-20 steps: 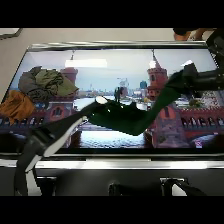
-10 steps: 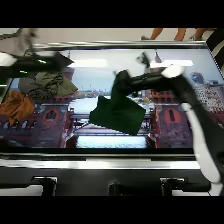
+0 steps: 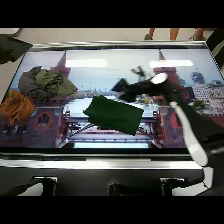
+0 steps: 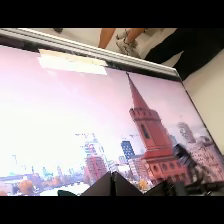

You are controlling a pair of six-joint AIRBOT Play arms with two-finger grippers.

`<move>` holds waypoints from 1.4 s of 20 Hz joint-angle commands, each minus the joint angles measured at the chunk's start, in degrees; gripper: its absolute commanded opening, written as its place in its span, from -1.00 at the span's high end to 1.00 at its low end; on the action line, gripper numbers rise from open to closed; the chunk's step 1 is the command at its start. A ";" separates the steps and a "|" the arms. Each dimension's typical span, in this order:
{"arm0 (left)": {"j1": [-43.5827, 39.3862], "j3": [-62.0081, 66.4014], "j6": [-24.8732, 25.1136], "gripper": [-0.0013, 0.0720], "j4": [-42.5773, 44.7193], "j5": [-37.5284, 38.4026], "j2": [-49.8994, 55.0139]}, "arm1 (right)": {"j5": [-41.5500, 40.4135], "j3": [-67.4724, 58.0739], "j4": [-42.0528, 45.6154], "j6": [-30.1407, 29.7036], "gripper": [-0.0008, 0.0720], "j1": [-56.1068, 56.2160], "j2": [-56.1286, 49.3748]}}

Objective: Fold the shirts.

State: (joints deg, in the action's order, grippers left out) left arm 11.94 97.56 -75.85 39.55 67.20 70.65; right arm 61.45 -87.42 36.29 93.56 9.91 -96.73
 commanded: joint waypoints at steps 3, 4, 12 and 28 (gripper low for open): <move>0.48 -1.84 0.90 0.88 0.63 0.96 -0.72 | 25.66 8.98 34.73 6.12 -0.72 -14.32 8.79; 0.48 -2.08 0.90 0.88 0.61 0.98 -0.70 | 23.37 15.08 33.09 6.12 -0.72 -14.71 10.45; -1.73 -2.14 0.85 0.88 0.59 0.92 -0.68 | -7.39 33.62 -0.11 -5.66 -0.37 -7.98 7.17; -2.82 -2.14 0.85 0.88 0.59 0.96 -0.68 | 17.57 11.67 10.34 -5.99 0.86 -63.34 13.16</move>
State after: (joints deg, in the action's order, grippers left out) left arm 9.39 95.44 -75.00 40.14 68.16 70.00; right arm 73.25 -74.65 40.69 84.53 -41.45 -86.00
